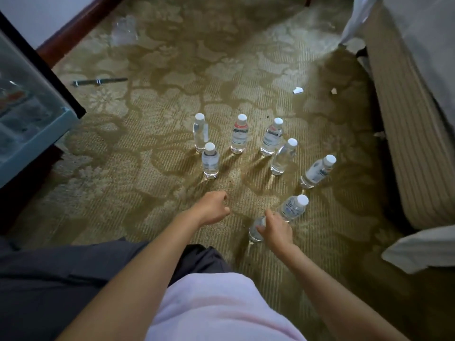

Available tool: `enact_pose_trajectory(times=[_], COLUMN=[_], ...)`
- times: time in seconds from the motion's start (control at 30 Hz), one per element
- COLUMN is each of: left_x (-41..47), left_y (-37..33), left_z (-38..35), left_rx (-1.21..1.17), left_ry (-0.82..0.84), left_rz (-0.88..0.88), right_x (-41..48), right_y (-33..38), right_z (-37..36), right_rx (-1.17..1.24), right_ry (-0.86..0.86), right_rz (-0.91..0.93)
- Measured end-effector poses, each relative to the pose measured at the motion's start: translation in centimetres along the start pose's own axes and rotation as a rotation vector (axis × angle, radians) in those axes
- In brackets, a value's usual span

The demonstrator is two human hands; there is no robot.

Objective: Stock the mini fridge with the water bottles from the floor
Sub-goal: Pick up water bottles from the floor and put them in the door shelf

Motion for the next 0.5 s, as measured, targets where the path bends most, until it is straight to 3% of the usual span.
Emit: enact_pose_trajectory(times=[0.2, 0.33, 0.5], left_x=[0.1, 0.3, -0.3], left_y=[1.2, 3.8, 7.8], left_z=[1.0, 1.7, 4.4], left_rx=[-0.076, -0.153, -0.336], left_ry=[-0.032, -0.031, -0.101], left_rz=[0.001, 0.014, 0.012], right_x=[1.6, 1.8, 2.7], right_y=[3.8, 8.9, 18.5], right_z=[2.3, 5.6, 8.5], right_rx=[0.019, 0.175, 0.298], right_ry=[-0.063, -0.169, -0.194], right_rz=[0.179, 0.294, 0.592])
Point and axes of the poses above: each hand's wrist, its own x-axis towards the middle knuckle, its own z-axis out of the back of the hand, y = z × x, the point moved 8 cm from there along x, towards the middle knuckle, and after that the axes turned 13 degrees about z, right-handed, at the moved point
